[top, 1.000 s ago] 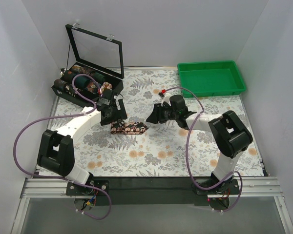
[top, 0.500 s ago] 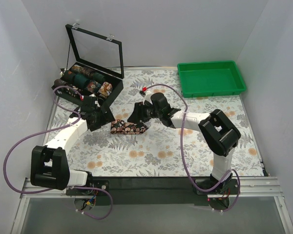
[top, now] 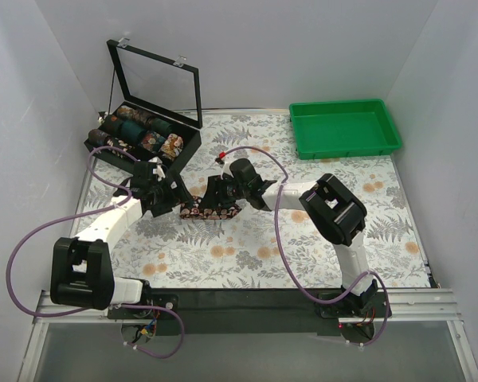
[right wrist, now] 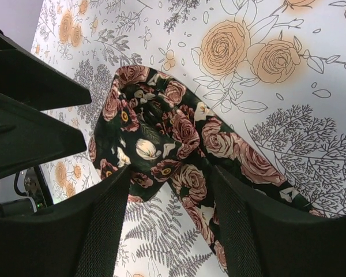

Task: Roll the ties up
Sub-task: Roll the tie

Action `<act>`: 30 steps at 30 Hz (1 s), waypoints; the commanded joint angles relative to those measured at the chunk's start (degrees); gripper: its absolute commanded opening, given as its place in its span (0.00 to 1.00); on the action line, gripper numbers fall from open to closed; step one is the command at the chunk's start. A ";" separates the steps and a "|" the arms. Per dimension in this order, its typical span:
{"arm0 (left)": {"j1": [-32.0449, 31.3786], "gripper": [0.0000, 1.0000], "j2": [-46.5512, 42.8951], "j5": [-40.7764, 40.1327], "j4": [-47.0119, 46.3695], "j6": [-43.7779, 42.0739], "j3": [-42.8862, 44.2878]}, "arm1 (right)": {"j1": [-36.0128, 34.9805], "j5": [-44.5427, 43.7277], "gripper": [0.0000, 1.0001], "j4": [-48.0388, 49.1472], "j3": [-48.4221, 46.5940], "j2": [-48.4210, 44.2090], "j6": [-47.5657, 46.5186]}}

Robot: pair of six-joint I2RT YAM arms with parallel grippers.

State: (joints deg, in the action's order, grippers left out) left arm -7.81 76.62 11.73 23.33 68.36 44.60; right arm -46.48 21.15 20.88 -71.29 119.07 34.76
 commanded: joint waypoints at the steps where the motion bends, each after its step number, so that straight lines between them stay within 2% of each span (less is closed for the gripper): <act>1: 0.26 0.80 -0.15 1.72 -1.18 -1.03 -0.13 | -0.28 -0.23 0.55 1.35 -1.32 0.38 0.66; 5: 0.25 0.79 0.11 1.72 -1.10 -1.47 -0.30 | -0.19 -1.28 0.47 1.62 0.26 0.29 0.04; 9: 0.26 0.79 0.81 2.07 -1.27 -2.18 -0.39 | 0.69 -0.76 0.31 2.05 1.41 0.46 -0.40; 12: 0.26 0.79 1.51 2.77 -1.54 -2.70 -0.30 | 1.04 -0.05 0.27 2.23 1.50 0.64 -1.01; 18: 0.26 0.79 3.45 4.01 -2.33 -3.32 -0.13 | 1.30 1.70 0.24 2.76 1.06 1.43 -1.19; 23: 0.25 0.79 2.84 2.34 -2.33 -3.32 -0.39 | 1.74 1.79 0.28 3.28 2.11 -0.41 -1.89; 26: 0.17 0.79 1.17 0.41 -2.94 -2.88 -0.91 | 1.92 1.70 0.39 3.28 2.20 -2.17 -2.59; 27: 0.25 0.79 0.99 -0.03 -3.12 -2.79 -0.92 | 1.92 1.88 0.46 3.37 2.03 -2.61 -2.51; 30: 0.26 0.79 0.81 -0.39 -3.29 -2.62 -0.92 | 1.92 2.50 0.54 3.81 0.63 -2.09 -1.81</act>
State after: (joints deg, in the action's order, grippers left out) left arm -7.81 79.96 12.84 21.58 65.84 44.18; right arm -44.75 22.68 21.58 -69.52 119.46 33.15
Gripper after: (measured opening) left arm 0.795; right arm 0.516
